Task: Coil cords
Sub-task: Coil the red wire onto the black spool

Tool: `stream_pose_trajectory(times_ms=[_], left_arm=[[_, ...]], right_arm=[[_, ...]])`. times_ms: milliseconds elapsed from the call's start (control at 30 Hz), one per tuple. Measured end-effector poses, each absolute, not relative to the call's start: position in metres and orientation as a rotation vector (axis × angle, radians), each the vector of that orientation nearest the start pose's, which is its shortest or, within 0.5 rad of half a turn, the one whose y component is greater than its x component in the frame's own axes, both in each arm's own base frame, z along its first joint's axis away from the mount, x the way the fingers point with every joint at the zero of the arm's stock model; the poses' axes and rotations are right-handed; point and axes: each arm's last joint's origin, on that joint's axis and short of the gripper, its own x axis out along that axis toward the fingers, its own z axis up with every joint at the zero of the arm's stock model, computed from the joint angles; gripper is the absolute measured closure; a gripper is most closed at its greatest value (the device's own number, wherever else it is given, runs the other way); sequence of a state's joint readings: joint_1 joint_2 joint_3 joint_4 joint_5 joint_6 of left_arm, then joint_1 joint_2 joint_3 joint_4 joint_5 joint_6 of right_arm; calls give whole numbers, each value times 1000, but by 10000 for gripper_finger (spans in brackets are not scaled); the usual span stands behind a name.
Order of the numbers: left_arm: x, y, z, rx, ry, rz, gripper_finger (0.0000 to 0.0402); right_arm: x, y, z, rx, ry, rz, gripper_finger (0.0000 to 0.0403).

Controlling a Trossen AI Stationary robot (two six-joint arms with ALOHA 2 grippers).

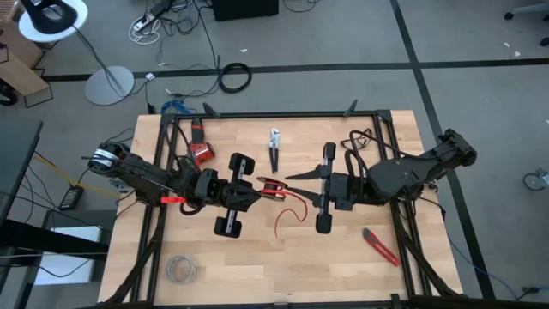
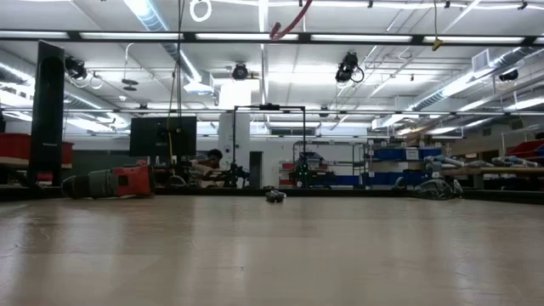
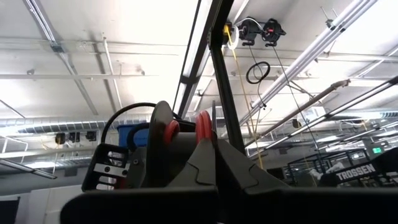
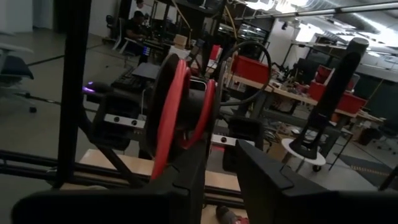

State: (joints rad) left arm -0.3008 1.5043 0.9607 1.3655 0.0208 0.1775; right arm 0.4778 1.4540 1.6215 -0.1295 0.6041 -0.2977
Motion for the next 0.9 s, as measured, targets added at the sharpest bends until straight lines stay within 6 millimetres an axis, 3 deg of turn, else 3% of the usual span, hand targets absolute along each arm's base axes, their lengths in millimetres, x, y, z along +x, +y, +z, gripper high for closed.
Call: stream_pose_trajectory(times_ms=[100,267,533,667,900], left_arm=[[295,-92,362,53,-839,-229,401],[296,-92,362,59,-834,-226,401],[299,-93,359,101,-788,-206,387],[300,-95,356,132,-752,-188,349],[295,-92,360,129,-564,-109,232]], right_arm=[[285,129,469,-285,-14,-122,331],[286,129,469,-302,-13,-94,393],[285,128,465,-311,21,-94,401],[279,128,462,-307,74,-124,401],[267,124,456,-249,184,-129,402]])
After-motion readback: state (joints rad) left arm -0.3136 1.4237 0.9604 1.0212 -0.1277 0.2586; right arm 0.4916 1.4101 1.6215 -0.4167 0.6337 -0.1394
